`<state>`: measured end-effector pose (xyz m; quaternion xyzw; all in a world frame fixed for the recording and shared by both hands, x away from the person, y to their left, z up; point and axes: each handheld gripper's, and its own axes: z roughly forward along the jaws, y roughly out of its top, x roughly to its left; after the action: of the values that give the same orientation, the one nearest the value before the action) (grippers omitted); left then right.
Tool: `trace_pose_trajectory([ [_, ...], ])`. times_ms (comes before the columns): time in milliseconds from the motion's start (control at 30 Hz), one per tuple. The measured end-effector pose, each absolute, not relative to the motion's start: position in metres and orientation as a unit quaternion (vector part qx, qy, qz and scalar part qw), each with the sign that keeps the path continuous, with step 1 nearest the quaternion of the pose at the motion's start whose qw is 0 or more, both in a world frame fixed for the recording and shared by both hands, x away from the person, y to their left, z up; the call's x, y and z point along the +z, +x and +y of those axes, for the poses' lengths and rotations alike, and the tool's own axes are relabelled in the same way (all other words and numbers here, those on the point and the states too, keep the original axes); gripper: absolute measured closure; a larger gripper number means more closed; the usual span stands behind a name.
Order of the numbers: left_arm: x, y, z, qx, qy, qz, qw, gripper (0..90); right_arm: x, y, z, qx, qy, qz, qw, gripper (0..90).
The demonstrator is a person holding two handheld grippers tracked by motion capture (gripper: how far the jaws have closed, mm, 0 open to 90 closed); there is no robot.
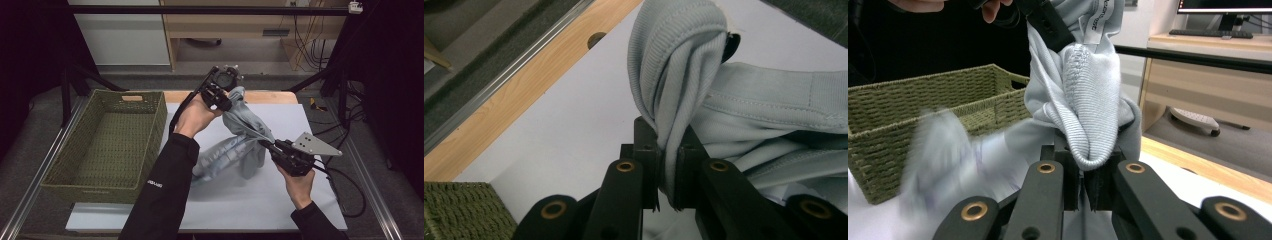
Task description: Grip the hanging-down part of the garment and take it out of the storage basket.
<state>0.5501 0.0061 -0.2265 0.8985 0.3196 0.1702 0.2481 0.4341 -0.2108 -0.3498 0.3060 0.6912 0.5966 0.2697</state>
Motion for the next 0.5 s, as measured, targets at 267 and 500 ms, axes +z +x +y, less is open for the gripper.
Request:
trace_pose_trajectory([
  [267,-0.2302,0.5516,0.0088,0.166,0.898,0.324,0.248,83.4,-0.3496,0.4371,-0.2167,0.589,0.314,0.686,0.287,85.4],
  [500,-0.2291,0.5491,0.0078,0.167,0.897,0.322,0.251,83.4,-0.3531,0.4407,-0.2139,0.577,0.316,0.698,0.285,83.5],
])
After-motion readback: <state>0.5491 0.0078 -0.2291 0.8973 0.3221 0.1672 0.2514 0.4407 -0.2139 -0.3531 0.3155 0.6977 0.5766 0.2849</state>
